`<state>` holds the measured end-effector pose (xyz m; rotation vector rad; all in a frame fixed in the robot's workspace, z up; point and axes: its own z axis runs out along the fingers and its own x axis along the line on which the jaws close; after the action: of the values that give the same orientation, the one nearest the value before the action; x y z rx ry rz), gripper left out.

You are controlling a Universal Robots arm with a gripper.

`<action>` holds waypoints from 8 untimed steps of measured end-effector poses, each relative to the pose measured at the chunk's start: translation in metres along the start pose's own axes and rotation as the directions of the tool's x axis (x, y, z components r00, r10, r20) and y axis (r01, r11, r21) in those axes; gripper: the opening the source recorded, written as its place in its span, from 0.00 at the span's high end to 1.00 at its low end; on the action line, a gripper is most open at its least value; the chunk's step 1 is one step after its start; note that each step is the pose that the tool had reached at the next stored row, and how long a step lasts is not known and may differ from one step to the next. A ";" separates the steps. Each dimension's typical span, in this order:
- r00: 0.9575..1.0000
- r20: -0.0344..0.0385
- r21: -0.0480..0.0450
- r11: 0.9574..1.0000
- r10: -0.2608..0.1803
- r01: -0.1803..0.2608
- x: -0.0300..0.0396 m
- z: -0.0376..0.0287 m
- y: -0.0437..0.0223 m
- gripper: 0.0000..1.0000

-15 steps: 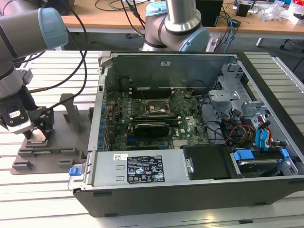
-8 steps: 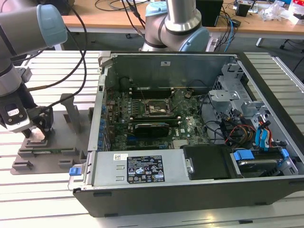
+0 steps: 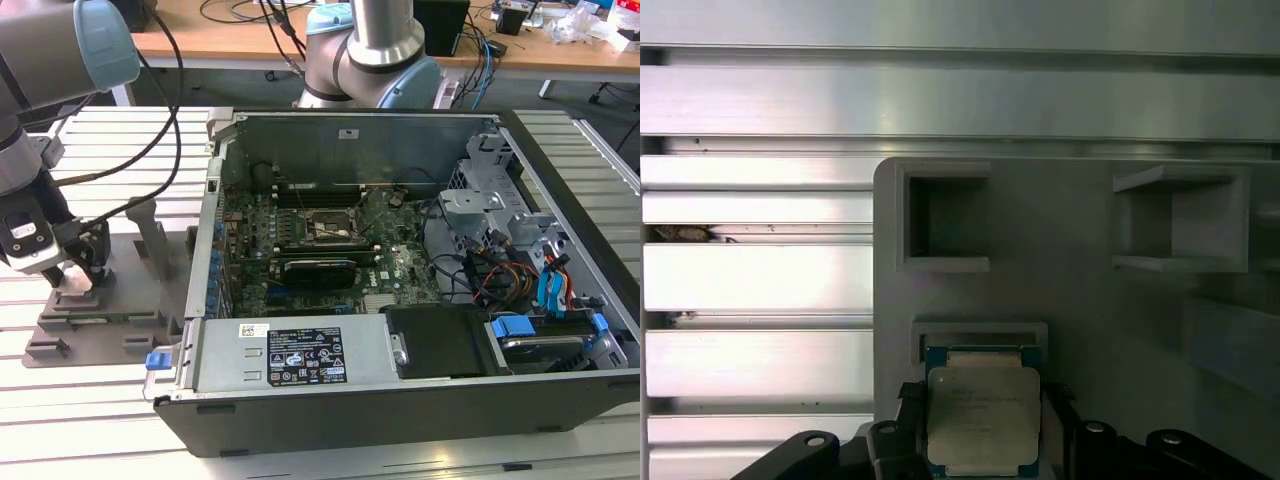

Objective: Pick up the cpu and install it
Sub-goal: 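Pick up the cpu and move it towards the insertion slot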

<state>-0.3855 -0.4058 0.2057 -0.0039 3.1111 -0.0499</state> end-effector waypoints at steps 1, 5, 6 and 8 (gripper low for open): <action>1.000 0.000 0.000 1.000 0.000 0.000 -0.0001 -0.0030 -0.0001 0.45; 1.000 0.000 0.000 1.000 0.000 0.000 -0.0003 -0.0104 -0.0003 0.45; 1.000 0.000 0.000 1.000 0.000 0.000 -0.0003 -0.0121 -0.0004 0.45; 1.000 0.000 0.000 1.000 0.000 0.000 -0.0004 -0.0145 -0.0004 0.45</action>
<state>-0.3855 -0.4058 0.2202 -0.0038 3.1111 -0.0500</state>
